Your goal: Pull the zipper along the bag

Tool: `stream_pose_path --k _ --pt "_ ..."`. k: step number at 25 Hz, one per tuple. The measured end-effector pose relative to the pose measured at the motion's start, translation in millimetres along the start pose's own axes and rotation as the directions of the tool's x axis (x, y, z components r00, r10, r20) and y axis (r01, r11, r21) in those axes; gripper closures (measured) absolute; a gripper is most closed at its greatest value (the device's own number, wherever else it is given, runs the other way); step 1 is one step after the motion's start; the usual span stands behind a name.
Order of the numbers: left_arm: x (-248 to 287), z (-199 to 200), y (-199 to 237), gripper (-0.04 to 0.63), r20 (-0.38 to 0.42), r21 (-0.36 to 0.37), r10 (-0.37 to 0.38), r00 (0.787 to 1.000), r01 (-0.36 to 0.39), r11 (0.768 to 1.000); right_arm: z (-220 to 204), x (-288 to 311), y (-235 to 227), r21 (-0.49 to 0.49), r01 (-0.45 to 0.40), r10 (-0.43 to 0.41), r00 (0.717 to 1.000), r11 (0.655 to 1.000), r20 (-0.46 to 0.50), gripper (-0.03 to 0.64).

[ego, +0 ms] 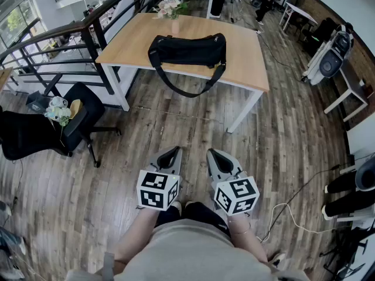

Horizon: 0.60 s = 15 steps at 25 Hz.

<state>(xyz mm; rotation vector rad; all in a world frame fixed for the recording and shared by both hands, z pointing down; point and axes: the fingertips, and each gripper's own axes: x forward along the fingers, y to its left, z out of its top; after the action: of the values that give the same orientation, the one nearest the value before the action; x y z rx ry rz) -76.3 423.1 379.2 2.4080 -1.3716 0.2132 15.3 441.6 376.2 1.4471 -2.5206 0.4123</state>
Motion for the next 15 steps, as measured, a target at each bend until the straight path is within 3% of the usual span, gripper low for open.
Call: stream_pose_path --k 6,15 --pt "2.6 -6.3 10.5 0.574 -0.029 0.034 -0.009 1.000 0.010 0.999 -9.2 3.7 -13.3 -0.027 0.038 -0.038 0.999 0.999 -0.012 0.612" --pt "9.9 -7.0 5.0 0.574 -0.034 0.051 -0.003 0.999 0.005 0.999 8.2 3.0 -13.8 -0.038 0.002 -0.001 1.000 0.999 0.028 0.612"
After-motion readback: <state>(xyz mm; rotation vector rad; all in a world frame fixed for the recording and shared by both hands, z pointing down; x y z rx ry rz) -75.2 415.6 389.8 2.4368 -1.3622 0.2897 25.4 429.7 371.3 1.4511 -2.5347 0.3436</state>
